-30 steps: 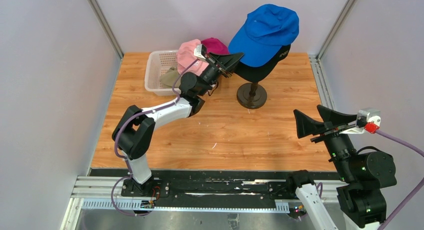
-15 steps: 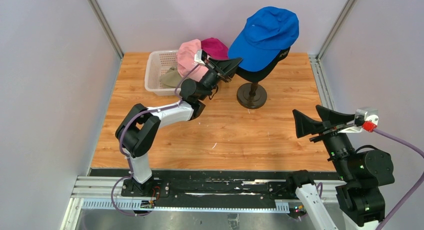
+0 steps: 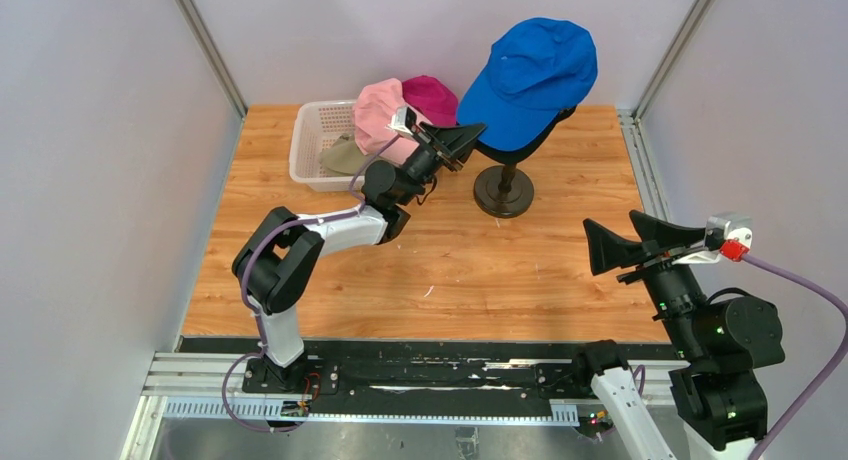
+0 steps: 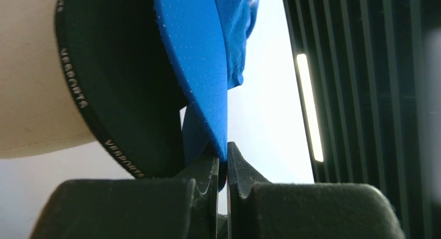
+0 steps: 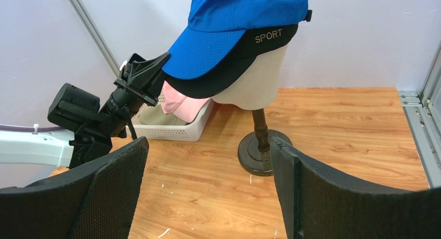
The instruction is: Stack the hats
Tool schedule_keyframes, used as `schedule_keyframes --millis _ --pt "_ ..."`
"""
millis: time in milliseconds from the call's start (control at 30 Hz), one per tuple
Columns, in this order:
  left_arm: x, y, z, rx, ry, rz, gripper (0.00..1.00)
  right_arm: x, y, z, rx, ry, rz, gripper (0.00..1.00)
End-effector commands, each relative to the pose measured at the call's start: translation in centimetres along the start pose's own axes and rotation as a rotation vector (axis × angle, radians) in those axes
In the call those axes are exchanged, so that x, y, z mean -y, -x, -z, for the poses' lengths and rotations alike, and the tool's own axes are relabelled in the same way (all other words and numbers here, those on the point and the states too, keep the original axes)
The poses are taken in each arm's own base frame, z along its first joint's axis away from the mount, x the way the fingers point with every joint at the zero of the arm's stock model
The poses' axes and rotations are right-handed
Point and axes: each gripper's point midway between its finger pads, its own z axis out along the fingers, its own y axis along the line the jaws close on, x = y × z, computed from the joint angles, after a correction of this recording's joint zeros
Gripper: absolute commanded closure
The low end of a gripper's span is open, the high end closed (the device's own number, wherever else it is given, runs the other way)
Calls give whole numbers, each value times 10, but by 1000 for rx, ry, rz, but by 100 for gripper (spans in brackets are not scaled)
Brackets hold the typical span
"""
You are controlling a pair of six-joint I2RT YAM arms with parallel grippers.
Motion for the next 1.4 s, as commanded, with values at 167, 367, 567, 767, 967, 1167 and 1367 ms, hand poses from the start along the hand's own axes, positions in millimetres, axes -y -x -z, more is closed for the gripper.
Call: schedule_keyframes --millis 167,367,567,767,967,1167,1367 --pt "10 -12 -9 -32 114 -28 100 2 1 2 13 -11 9 14" --pt "9 -11 -9 -19 204 -43 100 2 2 3 19 -10 8 14" --pt "4 -10 -4 -6 252 -30 100 2 3 3 22 -11 8 14" --pt "-6 -8 1 10 280 -3 100 2 4 4 23 -11 10 14" --pt "-12 -4 6 31 302 10 100 4 4 5 21 -23 10 11" --pt "-22 -3 12 37 345 14 100 6 2 3 16 -31 11 11" --pt "-34 4 20 64 380 26 100 6 1 3 14 -34 17 10"
